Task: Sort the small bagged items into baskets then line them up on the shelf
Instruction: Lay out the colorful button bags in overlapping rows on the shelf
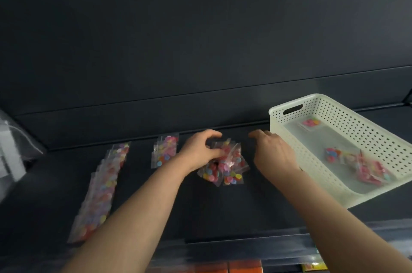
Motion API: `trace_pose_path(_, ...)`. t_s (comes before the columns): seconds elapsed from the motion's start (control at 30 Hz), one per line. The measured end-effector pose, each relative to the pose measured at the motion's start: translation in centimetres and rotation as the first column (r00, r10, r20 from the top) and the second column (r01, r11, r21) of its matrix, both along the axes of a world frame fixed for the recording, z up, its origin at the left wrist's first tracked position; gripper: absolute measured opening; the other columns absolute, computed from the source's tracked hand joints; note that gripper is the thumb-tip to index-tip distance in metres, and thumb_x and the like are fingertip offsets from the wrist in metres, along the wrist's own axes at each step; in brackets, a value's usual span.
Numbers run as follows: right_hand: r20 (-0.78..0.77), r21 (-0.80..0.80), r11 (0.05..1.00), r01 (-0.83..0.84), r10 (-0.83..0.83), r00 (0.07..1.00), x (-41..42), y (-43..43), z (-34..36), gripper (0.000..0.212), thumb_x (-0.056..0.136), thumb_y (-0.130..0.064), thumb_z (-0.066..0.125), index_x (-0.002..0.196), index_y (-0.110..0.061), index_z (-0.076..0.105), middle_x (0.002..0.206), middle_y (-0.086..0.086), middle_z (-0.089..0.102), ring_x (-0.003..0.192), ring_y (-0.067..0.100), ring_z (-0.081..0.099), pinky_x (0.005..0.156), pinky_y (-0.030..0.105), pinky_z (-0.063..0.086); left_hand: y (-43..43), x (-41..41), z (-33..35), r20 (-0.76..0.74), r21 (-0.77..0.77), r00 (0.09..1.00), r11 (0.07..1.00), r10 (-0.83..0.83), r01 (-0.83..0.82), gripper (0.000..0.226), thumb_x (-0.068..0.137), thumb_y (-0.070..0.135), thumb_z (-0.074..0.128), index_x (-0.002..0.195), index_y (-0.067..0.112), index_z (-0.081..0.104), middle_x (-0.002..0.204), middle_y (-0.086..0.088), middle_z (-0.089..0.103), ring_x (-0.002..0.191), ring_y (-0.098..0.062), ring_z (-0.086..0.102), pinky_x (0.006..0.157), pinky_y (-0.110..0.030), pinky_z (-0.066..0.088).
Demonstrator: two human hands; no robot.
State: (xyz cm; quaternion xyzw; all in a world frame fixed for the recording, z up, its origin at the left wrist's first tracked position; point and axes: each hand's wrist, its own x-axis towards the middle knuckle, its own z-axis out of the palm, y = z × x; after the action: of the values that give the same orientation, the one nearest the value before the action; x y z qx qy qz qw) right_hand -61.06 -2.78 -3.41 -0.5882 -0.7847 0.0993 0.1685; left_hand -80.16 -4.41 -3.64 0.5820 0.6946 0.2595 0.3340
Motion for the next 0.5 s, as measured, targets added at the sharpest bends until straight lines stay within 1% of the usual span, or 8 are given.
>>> trace_pose_path(0.1, -0.001, 0.027, 0.974, -0.226, 0.226, 0.974, -2.1, -0.9, -0.7, 0.051, 0.089, -0.011, 0.049, 0.139, -0.024, 0.044, 0.142, -0.002, 0.047, 0.128, 0.021, 0.041, 0.096, 0.035, 0.040, -0.7, -1.5, -1.2, -0.046, -0.045, 0.988, 0.987, 0.150, -0.153, 0.029, 0.090, 0.020, 0.068, 0.117, 0.024, 0.062, 0.115, 0.001, 0.064, 0.105, -0.018, 0.061, 0.090, -0.041, 0.055)
trace_pose_path(0.17, 0.039, -0.052, 0.938, -0.342, 0.344, 0.938, -3.1, -1.4, -1.4, 0.054, 0.090, -0.016, 0.051, 0.141, -0.029, 0.041, 0.148, -0.007, 0.038, 0.137, 0.019, 0.031, 0.102, 0.038, 0.035, -1.4, -1.7, -2.1, -0.051, -0.106, 0.987, 0.982, 0.154, -0.159, 0.027, 0.089, 0.015, 0.067, 0.115, 0.023, 0.063, 0.108, 0.000, 0.066, 0.100, -0.019, 0.064, 0.084, -0.039, 0.058)
trace_pose_path(0.2, 0.070, -0.089, 0.930, -0.358, 0.364, 0.929, -3.3, -1.6, -1.8, 0.054, 0.089, -0.019, 0.053, 0.141, -0.031, 0.040, 0.148, -0.009, 0.037, 0.137, 0.018, 0.030, 0.102, 0.038, 0.034, -1.8, -1.4, -2.4, -0.017, -0.120, 0.988, 0.981, 0.151, -0.151, 0.028, 0.088, 0.011, 0.067, 0.115, 0.021, 0.064, 0.105, -0.001, 0.067, 0.098, -0.019, 0.065, 0.080, -0.036, 0.059)
trace_pose_path(0.27, 0.143, -0.101, 0.940, -0.325, 0.337, 0.931, -3.2, -1.6, -2.5, 0.052, 0.089, -0.023, 0.055, 0.138, -0.032, 0.043, 0.145, -0.010, 0.039, 0.134, 0.017, 0.033, 0.100, 0.036, 0.035, -2.3, -0.6, -2.9, 0.091, -0.135, 0.986, 0.982, 0.143, -0.130, 0.033, 0.087, 0.002, 0.066, 0.116, 0.016, 0.064, 0.102, -0.003, 0.065, 0.093, -0.020, 0.066, 0.072, -0.032, 0.060)
trace_pose_path(0.3, 0.181, -0.091, 0.951, -0.295, 0.307, 0.935, -3.0, -1.4, -2.8, 0.049, 0.088, -0.022, 0.055, 0.136, -0.032, 0.045, 0.144, -0.009, 0.041, 0.132, 0.017, 0.036, 0.099, 0.036, 0.035, -2.4, -0.1, -3.1, 0.142, -0.137, 0.980, 0.983, 0.140, -0.121, 0.035, 0.086, -0.002, 0.066, 0.117, 0.015, 0.064, 0.101, -0.004, 0.064, 0.092, -0.021, 0.066, 0.072, -0.032, 0.060)
trace_pose_path(0.4, 0.286, -0.080, 0.983, -0.165, 0.181, 0.941, -1.8, -1.1, -3.0, 0.046, 0.088, -0.014, 0.049, 0.132, -0.027, 0.049, 0.141, -0.003, 0.044, 0.126, 0.019, 0.042, 0.097, 0.037, 0.038, -2.3, 1.0, -3.4, 0.222, -0.134, 0.965, 0.985, 0.138, -0.110, 0.036, 0.085, 0.000, 0.068, 0.118, 0.013, 0.062, 0.105, -0.004, 0.064, 0.091, -0.019, 0.064, 0.069, -0.030, 0.058)
trace_pose_path(0.43, 0.313, -0.069, 0.990, -0.123, 0.139, 0.940, -1.5, -1.0, -2.9, 0.046, 0.087, -0.011, 0.048, 0.132, -0.025, 0.050, 0.141, -0.001, 0.045, 0.124, 0.020, 0.044, 0.096, 0.037, 0.038, -2.1, 1.0, -3.4, 0.177, -0.098, 0.970, 0.984, 0.164, -0.149, 0.034, 0.086, 0.005, 0.068, 0.118, 0.014, 0.062, 0.105, -0.002, 0.065, 0.091, -0.017, 0.064, 0.068, -0.029, 0.056)
trace_pose_path(0.5, 0.324, -0.032, 0.996, -0.080, 0.086, 0.942, -1.4, -0.9, -2.6, 0.048, 0.085, -0.008, 0.049, 0.130, -0.023, 0.051, 0.135, -0.001, 0.050, 0.121, 0.020, 0.046, 0.096, 0.037, 0.038, -1.6, 0.4, -2.9, -0.072, 0.035, 0.958, 0.961, 0.278, -0.276, 0.026, 0.091, 0.017, 0.065, 0.116, 0.017, 0.060, 0.104, 0.003, 0.067, 0.093, -0.016, 0.063, 0.072, -0.029, 0.052)
